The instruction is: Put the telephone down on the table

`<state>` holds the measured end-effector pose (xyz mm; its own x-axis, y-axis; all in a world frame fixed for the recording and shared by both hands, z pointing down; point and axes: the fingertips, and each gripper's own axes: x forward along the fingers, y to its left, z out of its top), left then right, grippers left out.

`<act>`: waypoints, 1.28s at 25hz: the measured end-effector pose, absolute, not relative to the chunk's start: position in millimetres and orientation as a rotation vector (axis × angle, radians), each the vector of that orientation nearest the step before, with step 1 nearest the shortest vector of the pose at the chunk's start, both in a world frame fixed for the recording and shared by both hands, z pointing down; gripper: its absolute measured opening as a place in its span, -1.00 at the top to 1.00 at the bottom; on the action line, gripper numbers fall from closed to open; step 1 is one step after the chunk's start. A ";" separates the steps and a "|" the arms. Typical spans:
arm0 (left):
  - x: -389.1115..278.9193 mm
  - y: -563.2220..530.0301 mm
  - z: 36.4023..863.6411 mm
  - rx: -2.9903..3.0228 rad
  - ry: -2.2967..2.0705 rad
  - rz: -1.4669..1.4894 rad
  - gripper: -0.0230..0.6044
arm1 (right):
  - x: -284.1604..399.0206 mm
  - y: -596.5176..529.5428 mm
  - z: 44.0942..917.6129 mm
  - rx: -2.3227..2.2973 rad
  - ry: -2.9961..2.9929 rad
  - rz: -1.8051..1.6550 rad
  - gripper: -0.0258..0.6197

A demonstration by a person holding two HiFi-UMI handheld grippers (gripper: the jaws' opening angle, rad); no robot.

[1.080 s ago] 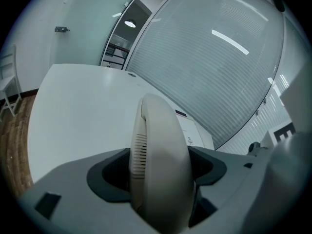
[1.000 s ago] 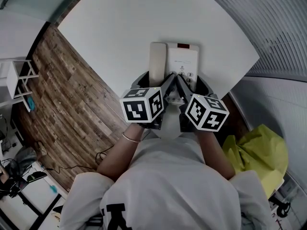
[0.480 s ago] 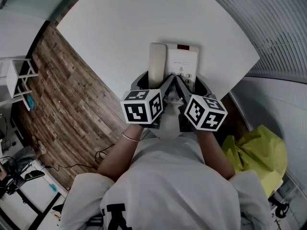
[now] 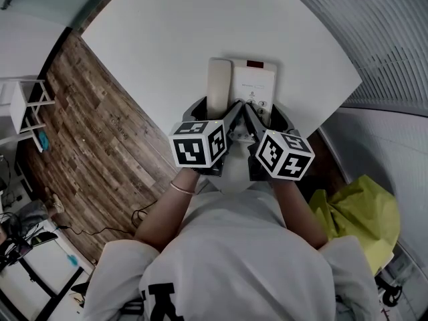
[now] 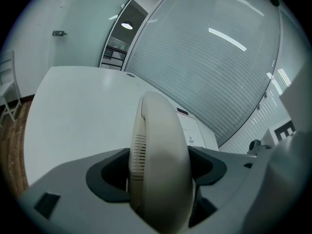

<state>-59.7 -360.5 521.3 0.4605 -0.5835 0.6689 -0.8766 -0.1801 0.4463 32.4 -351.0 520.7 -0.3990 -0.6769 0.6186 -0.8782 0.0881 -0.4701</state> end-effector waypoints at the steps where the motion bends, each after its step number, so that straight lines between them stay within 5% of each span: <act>1: -59.7 -360.3 520.7 1.887 -1.229 0.445 -0.21 | 32.4 -350.8 520.5 1.562 -2.131 1.200 -0.03; 16: -89.6 -357.5 476.1 2.029 -1.487 0.313 -0.22 | 43.1 -348.5 470.4 1.636 -2.256 0.964 -0.02; 20: -102.7 -350.7 443.6 2.035 -1.595 0.229 -0.20 | 40.5 -346.0 440.2 1.658 -2.334 0.867 0.18; 23: -107.9 -348.3 418.1 2.040 -1.667 0.143 0.28 | 38.6 -344.4 417.7 1.667 -2.416 0.850 0.55; 27: -105.1 -344.2 407.7 2.024 -1.731 0.165 0.70 | 35.1 -340.0 400.7 1.662 -2.457 0.797 0.73; 32: -85.7 -338.0 386.5 2.101 -1.704 0.137 0.88 | 24.5 -334.0 378.2 1.607 -2.544 0.712 0.80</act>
